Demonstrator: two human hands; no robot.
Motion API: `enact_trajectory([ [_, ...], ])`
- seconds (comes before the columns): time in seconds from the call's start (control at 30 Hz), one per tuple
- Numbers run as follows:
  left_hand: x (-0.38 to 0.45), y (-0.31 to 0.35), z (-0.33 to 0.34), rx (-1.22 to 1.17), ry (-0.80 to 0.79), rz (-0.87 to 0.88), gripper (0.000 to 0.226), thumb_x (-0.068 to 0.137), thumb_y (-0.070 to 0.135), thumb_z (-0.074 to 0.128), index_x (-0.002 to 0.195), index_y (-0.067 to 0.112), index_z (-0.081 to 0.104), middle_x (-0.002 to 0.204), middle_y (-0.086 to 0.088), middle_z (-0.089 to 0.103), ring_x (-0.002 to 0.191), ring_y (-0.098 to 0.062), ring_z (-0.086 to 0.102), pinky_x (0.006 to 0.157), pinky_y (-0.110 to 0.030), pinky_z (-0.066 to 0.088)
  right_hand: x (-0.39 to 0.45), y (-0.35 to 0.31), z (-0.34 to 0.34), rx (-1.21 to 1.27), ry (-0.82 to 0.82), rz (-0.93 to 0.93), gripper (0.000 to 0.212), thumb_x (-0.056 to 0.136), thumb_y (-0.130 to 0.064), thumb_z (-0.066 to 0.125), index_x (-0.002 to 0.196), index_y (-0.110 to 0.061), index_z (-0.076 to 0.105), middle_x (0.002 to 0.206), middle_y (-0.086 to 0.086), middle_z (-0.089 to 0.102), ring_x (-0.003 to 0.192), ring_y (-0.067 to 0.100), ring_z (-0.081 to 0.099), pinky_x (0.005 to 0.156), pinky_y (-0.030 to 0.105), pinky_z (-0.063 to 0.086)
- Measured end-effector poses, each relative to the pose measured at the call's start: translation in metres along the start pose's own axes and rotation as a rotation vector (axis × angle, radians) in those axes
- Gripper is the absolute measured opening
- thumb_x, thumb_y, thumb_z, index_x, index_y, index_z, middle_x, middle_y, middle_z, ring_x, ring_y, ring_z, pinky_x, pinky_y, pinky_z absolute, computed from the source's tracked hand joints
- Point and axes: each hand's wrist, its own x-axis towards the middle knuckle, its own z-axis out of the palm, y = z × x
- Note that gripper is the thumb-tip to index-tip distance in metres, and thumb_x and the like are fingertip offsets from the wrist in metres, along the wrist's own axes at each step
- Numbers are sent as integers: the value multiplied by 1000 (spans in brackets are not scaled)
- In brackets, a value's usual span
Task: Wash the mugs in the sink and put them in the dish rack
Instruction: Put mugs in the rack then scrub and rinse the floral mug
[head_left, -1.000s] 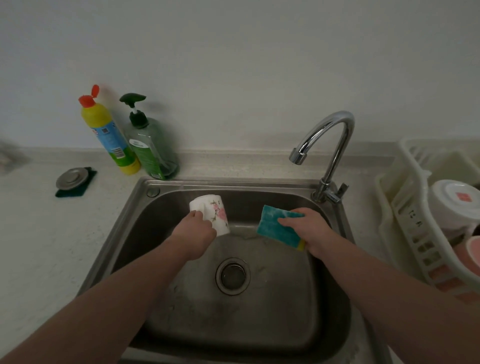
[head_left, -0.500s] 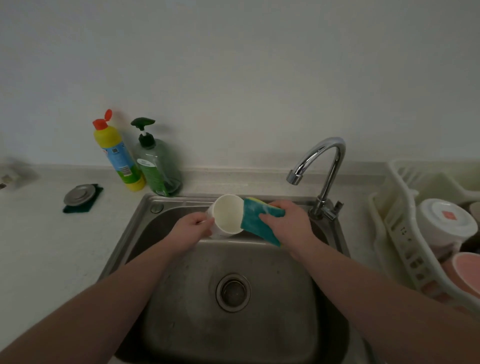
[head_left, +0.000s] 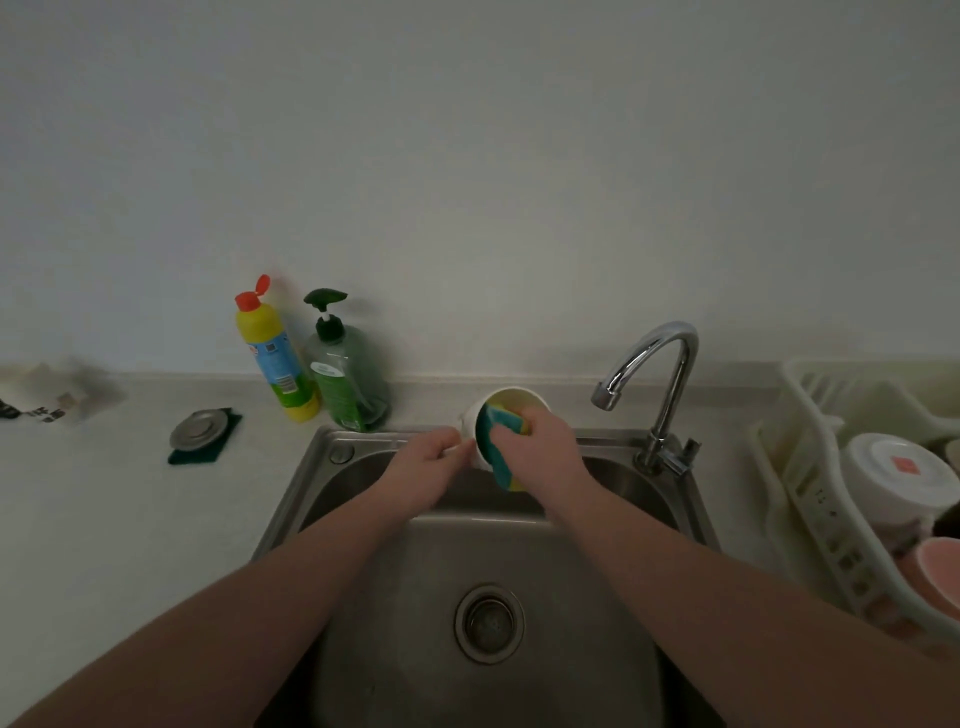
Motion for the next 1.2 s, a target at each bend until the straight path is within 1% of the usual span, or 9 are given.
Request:
enact_trajectory([
  [0.17, 7, 9, -16, 53, 24, 57, 31, 98, 19, 53, 72, 1, 53, 71, -8, 44, 70, -16, 41, 64, -30, 31, -3, -7, -2, 124, -237, -54, 46, 85, -10, 62, 129, -18, 51, 104, 5, 57, 89, 16, 51, 66, 22, 41],
  [0.37, 7, 10, -33, 111, -14, 98, 30, 97, 19, 54, 72, 4, 53, 69, -3, 43, 68, -13, 40, 63, -28, 32, 6, 2, -6, -322, -403, -298, 63, 83, 4, 49, 141, -22, 44, 136, 9, 51, 121, 25, 49, 99, 26, 40],
  [0.5, 7, 10, -37, 211, -41, 120, 33, 97, 22, 54, 79, -6, 58, 70, 0, 44, 71, -14, 43, 63, -25, 33, 11, 15, -3, -593, -478, -391, 66, 82, 1, 51, 143, -25, 41, 139, 7, 49, 124, 28, 48, 102, 33, 43],
  [0.63, 8, 8, -32, 249, -30, 154, 36, 97, 25, 53, 79, -6, 59, 72, -5, 46, 74, -18, 44, 65, -26, 34, 11, 11, 3, -171, -383, -249, 45, 86, 5, 49, 127, -13, 56, 115, 13, 60, 96, 21, 53, 75, 22, 42],
  [0.73, 12, 5, -28, 273, -16, 151, 36, 98, 23, 52, 65, 12, 48, 64, 2, 41, 72, -19, 43, 65, -32, 31, 12, 3, 13, 263, -270, -42, 28, 87, 1, 55, 111, -11, 60, 102, 13, 62, 95, 24, 55, 81, 32, 47],
  [0.83, 16, 9, -26, 281, -2, 156, 40, 99, 20, 51, 62, 20, 36, 62, 4, 37, 69, -19, 40, 63, -31, 29, 16, 0, 19, 345, -206, -2, 28, 88, -1, 55, 112, -14, 58, 100, 11, 60, 93, 23, 53, 85, 37, 46],
  [0.97, 19, 13, -31, 286, 0, 181, 35, 99, 19, 51, 65, 12, 44, 63, 2, 39, 66, -16, 40, 58, -21, 31, 19, 5, 12, 59, -246, -185, 46, 91, -3, 49, 135, -17, 49, 126, 9, 57, 113, 23, 52, 96, 28, 41],
  [1.07, 22, 12, -40, 301, -17, 179, 34, 98, 20, 52, 77, -6, 56, 73, -13, 49, 72, -19, 45, 67, -31, 36, 20, 16, 1, -284, -356, -401, 61, 88, 5, 44, 143, -20, 40, 143, 7, 45, 130, 26, 42, 101, 17, 28],
  [1.2, 23, 9, -42, 347, -41, 172, 34, 98, 21, 53, 78, -6, 56, 71, -9, 46, 70, -19, 43, 63, -30, 33, 26, 30, -4, -611, -442, -525, 68, 83, 4, 48, 145, -23, 37, 150, 2, 39, 136, 23, 37, 113, 33, 31],
])
